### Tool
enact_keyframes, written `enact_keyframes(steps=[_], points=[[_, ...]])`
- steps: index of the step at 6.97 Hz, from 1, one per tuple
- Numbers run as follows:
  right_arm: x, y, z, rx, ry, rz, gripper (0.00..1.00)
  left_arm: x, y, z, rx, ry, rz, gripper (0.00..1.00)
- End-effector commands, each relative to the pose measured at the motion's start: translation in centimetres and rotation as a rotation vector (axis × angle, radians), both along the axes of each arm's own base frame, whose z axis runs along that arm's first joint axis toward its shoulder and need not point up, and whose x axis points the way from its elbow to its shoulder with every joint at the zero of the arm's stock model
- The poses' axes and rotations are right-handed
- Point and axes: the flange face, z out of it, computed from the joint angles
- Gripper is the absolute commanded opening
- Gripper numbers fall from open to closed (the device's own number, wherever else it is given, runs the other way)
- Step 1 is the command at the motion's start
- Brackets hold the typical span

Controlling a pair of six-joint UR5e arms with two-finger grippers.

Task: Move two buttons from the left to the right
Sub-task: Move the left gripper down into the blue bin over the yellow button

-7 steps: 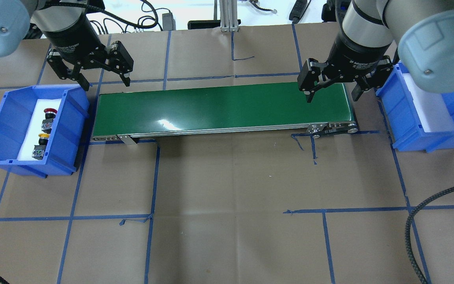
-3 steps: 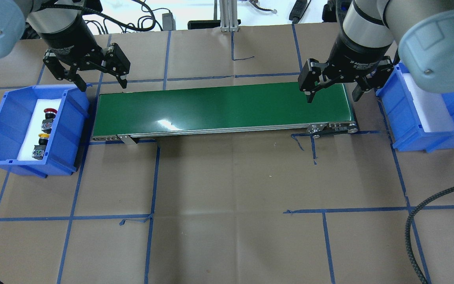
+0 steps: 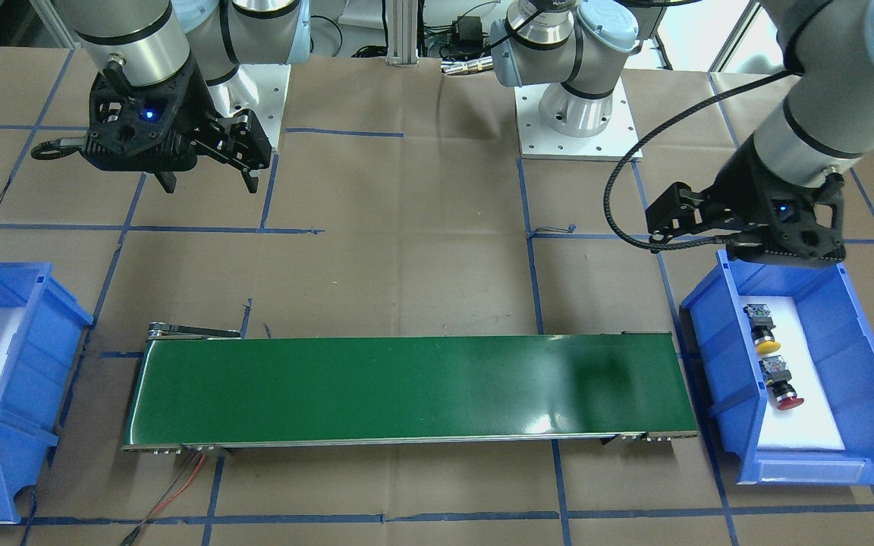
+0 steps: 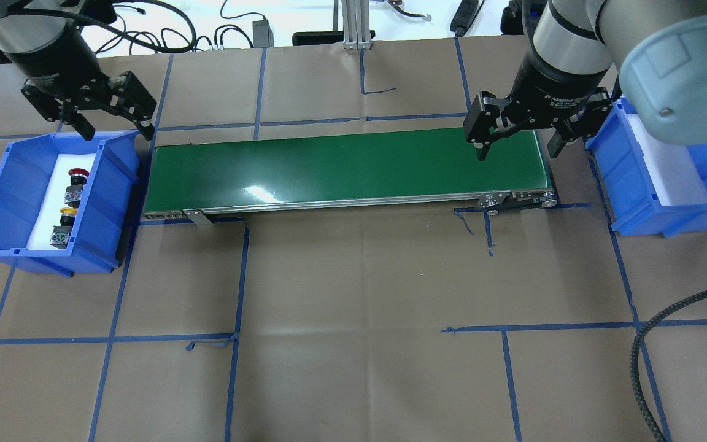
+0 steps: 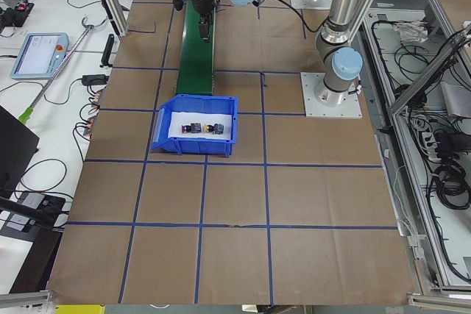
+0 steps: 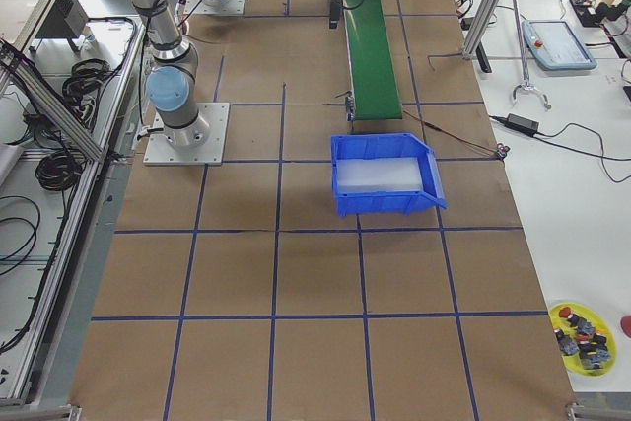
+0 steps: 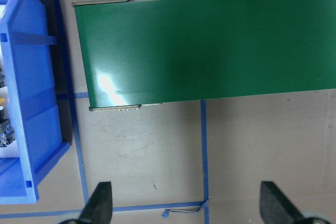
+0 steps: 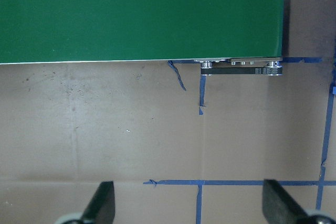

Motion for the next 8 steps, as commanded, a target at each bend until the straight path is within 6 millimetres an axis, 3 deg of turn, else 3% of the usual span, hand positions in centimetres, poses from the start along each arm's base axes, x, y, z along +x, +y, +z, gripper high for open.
enact_keyframes(steps=[1, 2, 3, 6, 8], points=[[0.0, 0.0, 0.0, -0.002, 0.001, 0.002, 1.0, 12.2, 1.2, -2.5, 0.008, 0.03, -0.037, 1.0], [0.0, 0.0, 0.0, -0.001, -0.001, 0.0, 1.0, 17.2, 2.0, -4.4, -0.009, 0.025, -0.009, 1.0], [0.0, 0.0, -0.1, 0.002, 0.001, -0.005, 1.0, 18.9, 2.1, -6.3, -0.047, 0.001, 0.008, 1.0], [0.0, -0.2, -0.1, 0.002, -0.002, -0.003, 1.0, 19.4, 2.6, -10.7, -0.1, -0.034, 0.021, 1.0], [0.0, -0.3, -0.3, 0.005, -0.002, -0.006, 1.0, 21.1, 3.2, -14.2, -0.103, -0.035, 0.033, 1.0]])
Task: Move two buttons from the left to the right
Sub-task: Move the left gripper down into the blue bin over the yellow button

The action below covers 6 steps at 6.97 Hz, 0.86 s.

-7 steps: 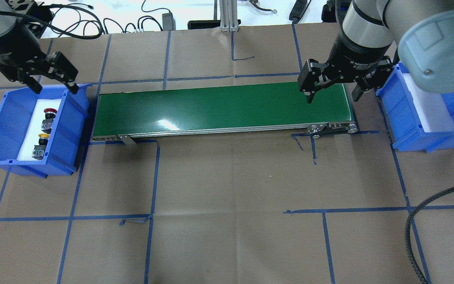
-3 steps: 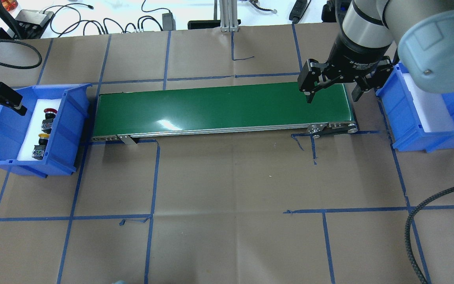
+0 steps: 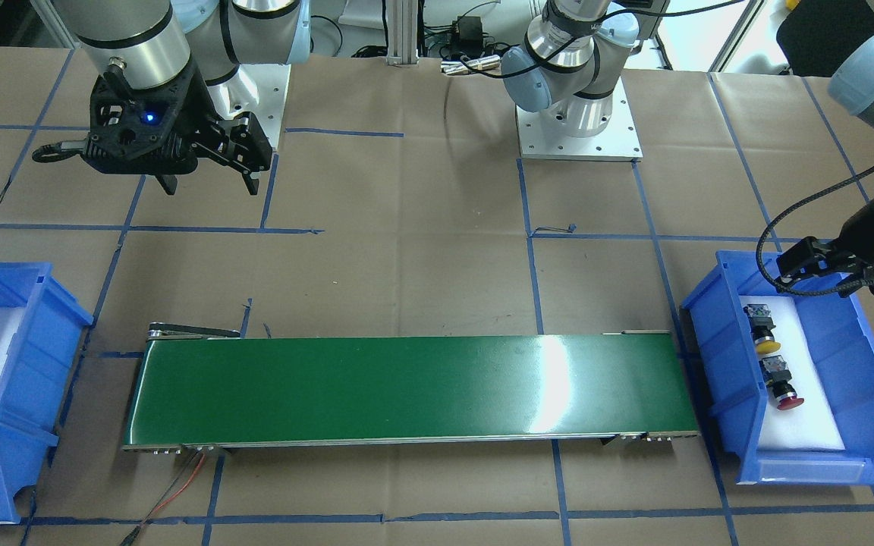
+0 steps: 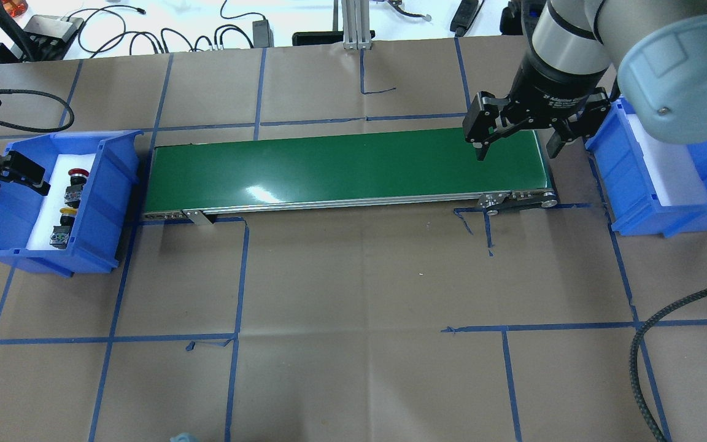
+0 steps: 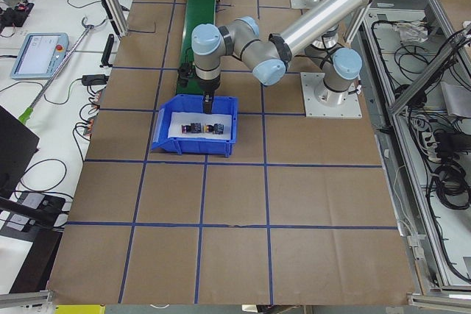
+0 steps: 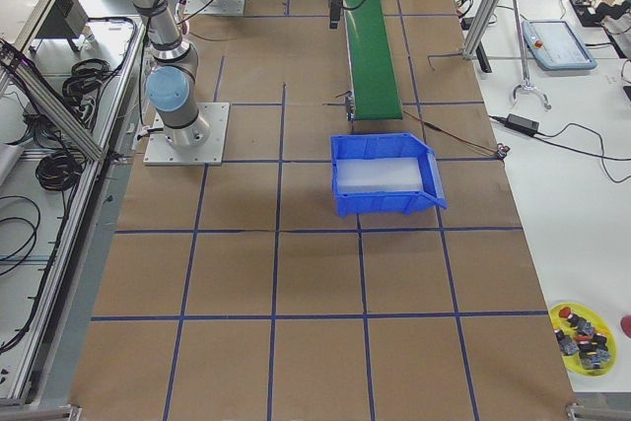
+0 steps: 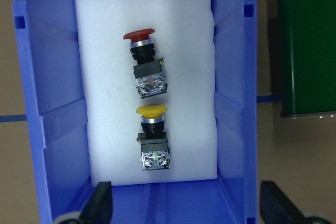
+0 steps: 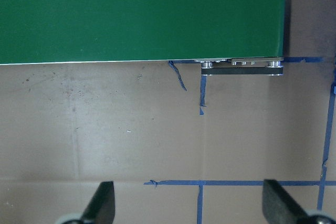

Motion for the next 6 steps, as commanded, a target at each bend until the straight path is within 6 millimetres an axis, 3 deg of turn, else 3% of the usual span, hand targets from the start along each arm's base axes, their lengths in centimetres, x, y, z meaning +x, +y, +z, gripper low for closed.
enact_keyframes(steps=[1, 6], points=[[0.0, 0.0, 0.0, 0.001, 0.001, -0.001, 1.0, 1.0, 0.5, -3.8, -0.013, -0.009, 0.005, 1.0], [-0.1, -0.1, -0.1, 0.002, 0.003, -0.001, 1.0, 1.6, -0.3, -10.7, -0.006, -0.004, 0.007, 1.0]])
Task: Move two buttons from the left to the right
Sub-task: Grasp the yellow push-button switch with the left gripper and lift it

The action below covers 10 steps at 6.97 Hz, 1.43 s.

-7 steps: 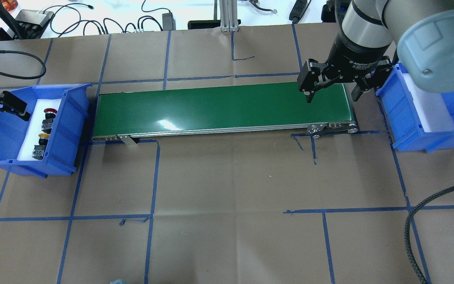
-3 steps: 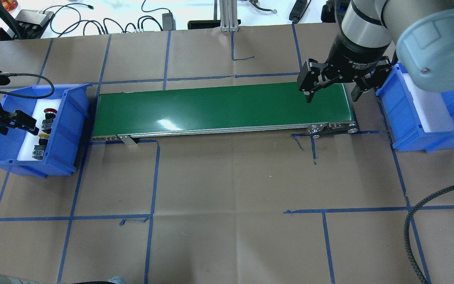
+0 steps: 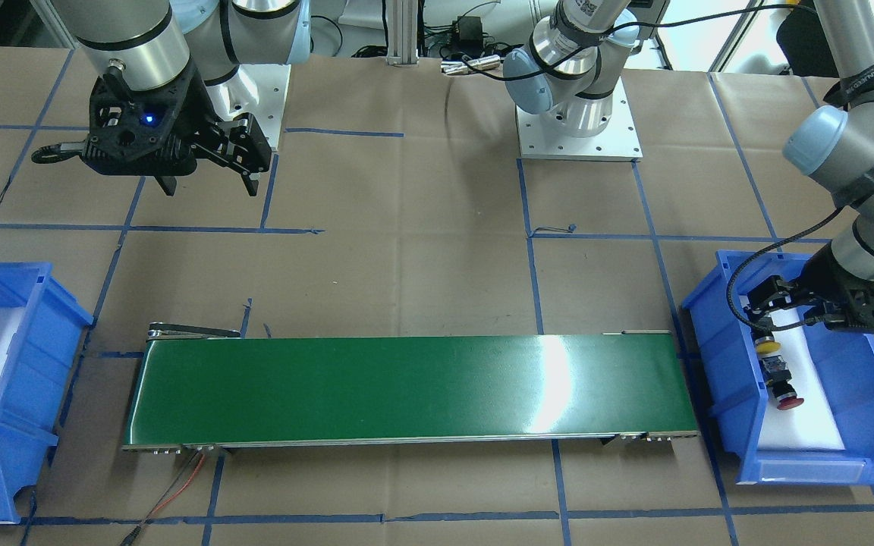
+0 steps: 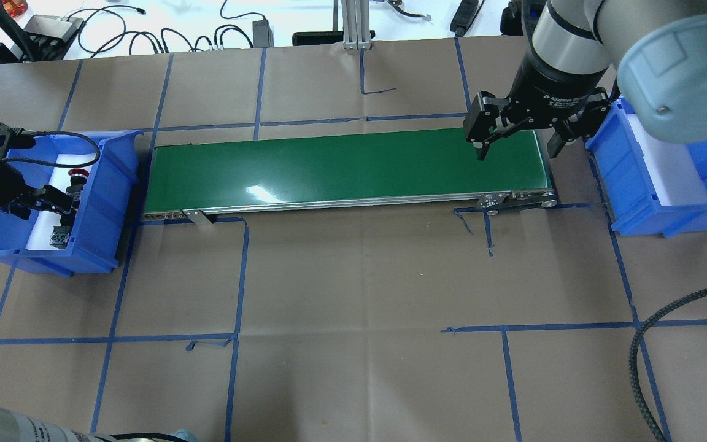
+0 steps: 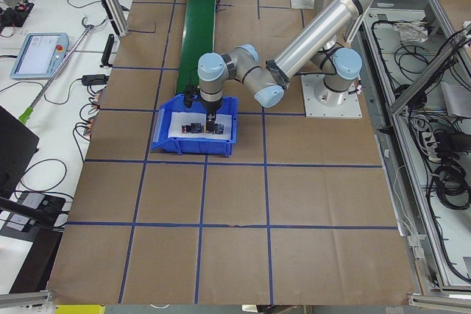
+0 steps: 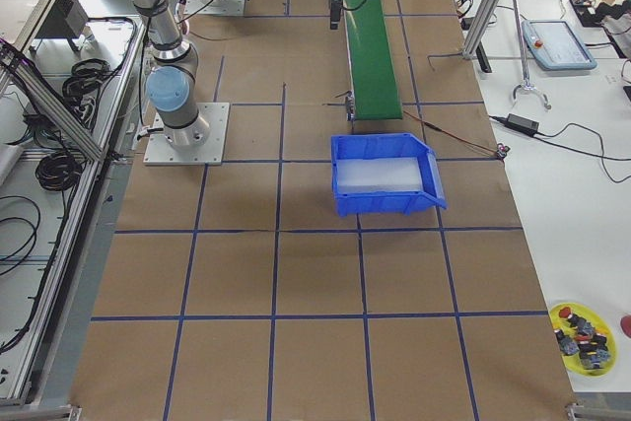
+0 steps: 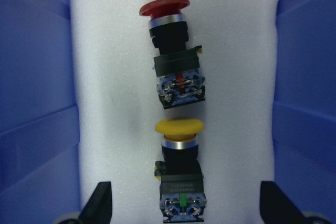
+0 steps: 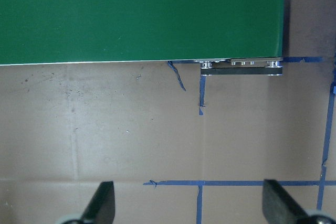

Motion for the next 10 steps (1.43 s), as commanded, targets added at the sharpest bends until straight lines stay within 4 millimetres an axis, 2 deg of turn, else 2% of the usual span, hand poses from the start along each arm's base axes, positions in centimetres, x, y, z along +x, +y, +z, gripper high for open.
enact_keyframes(steps=[1, 3, 5, 6, 8, 10], points=[[-0.1, 0.0, 0.0, -0.001, 0.003, 0.0, 1.0, 0.2, -0.4, -2.2, 0.008, 0.005, -0.001, 1.0], [-0.1, 0.0, 0.0, -0.001, 0.001, 0.0, 1.0, -0.3, 0.2, -4.5, -0.003, -0.003, 0.001, 1.0], [-0.1, -0.1, 0.0, 0.001, 0.001, 0.0, 1.0, -0.5, 0.4, -4.4, -0.021, -0.016, 0.004, 1.0], [-0.1, 0.0, 0.0, -0.001, 0.001, 0.0, 1.0, -0.4, 0.4, -4.4, -0.021, -0.016, 0.002, 0.9], [-0.1, -0.1, 0.0, 0.001, 0.001, 0.0, 1.0, -0.5, 0.5, -4.0, -0.021, -0.018, -0.001, 0.52], [-0.1, 0.0, 0.0, -0.001, 0.001, 0.0, 1.0, -0.5, 0.6, -3.8, -0.014, -0.015, 0.004, 0.05]])
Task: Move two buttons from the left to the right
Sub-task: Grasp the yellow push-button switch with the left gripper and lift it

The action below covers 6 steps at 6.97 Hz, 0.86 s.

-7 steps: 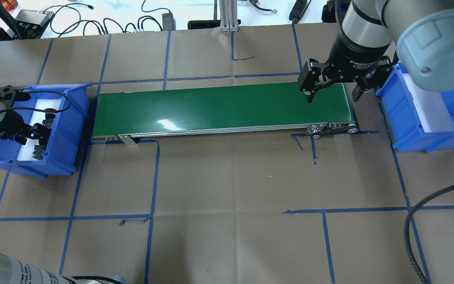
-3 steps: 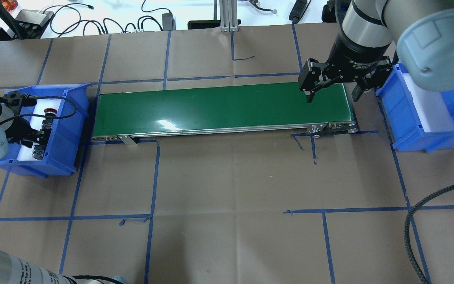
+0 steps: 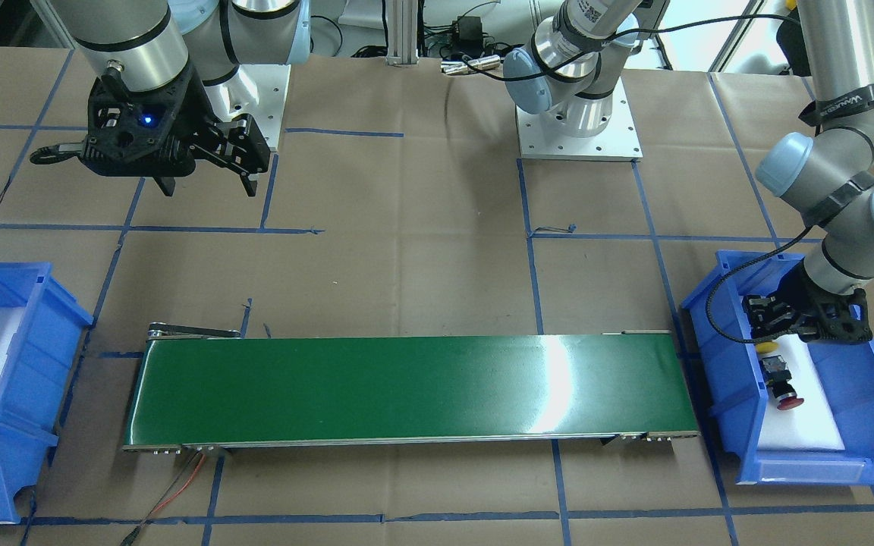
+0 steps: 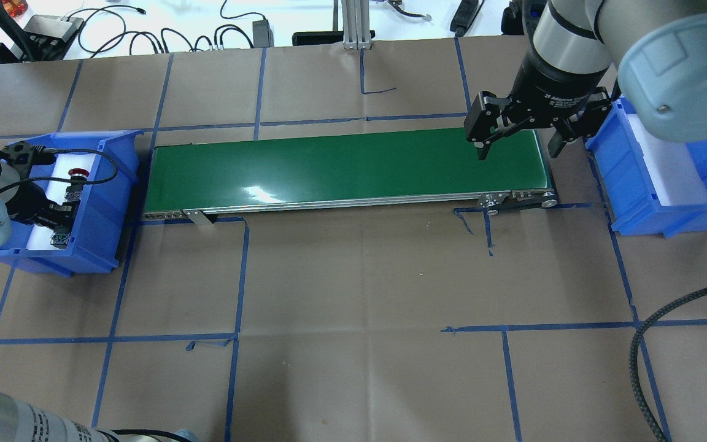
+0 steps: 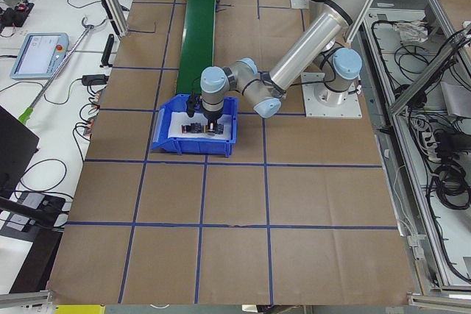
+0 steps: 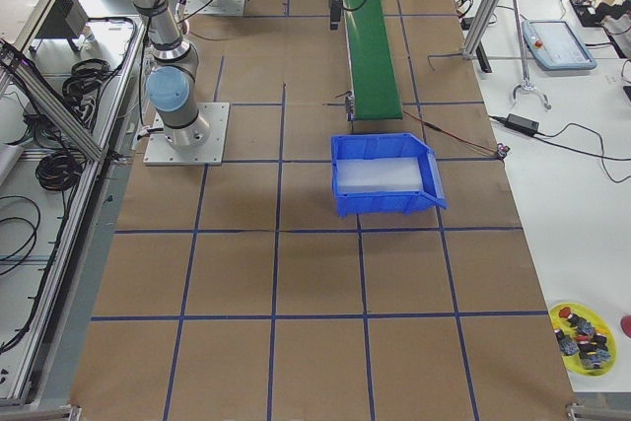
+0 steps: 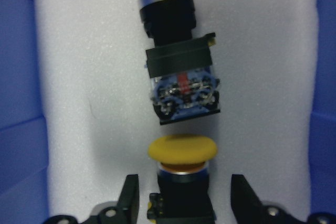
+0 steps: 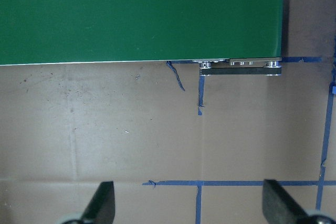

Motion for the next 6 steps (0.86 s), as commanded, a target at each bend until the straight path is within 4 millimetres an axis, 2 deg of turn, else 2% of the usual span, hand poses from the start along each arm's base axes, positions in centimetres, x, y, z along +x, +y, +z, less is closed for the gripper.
enact_keyframes(steps=[1, 2, 3, 4, 5, 6], points=[[0.0, 0.0, 0.0, 0.001, 0.0, -0.002, 1.0, 0.3, -0.3, 1.0, -0.009, -0.009, 0.001, 0.0], [0.0, 0.0, 0.0, 0.001, 0.0, -0.002, 1.0, 0.5, 0.0, 2.7, 0.004, -0.035, 0.001, 0.0], [0.0, 0.0, 0.0, 0.001, 0.0, -0.002, 1.0, 0.6, -0.3, 6.7, 0.017, -0.032, -0.001, 0.0], [0.0, 0.0, 0.0, 0.001, 0.0, -0.002, 1.0, 1.2, -1.2, 11.2, 0.043, -0.015, -0.004, 0.0], [0.0, 0.0, 0.0, 0.001, 0.0, -0.002, 1.0, 2.2, -2.4, 14.9, 0.076, -0.009, -0.003, 0.0], [0.0, 0.0, 0.0, 0.001, 0.0, -0.002, 1.0, 2.6, -3.3, 17.3, 0.102, 0.004, -0.002, 0.0]])
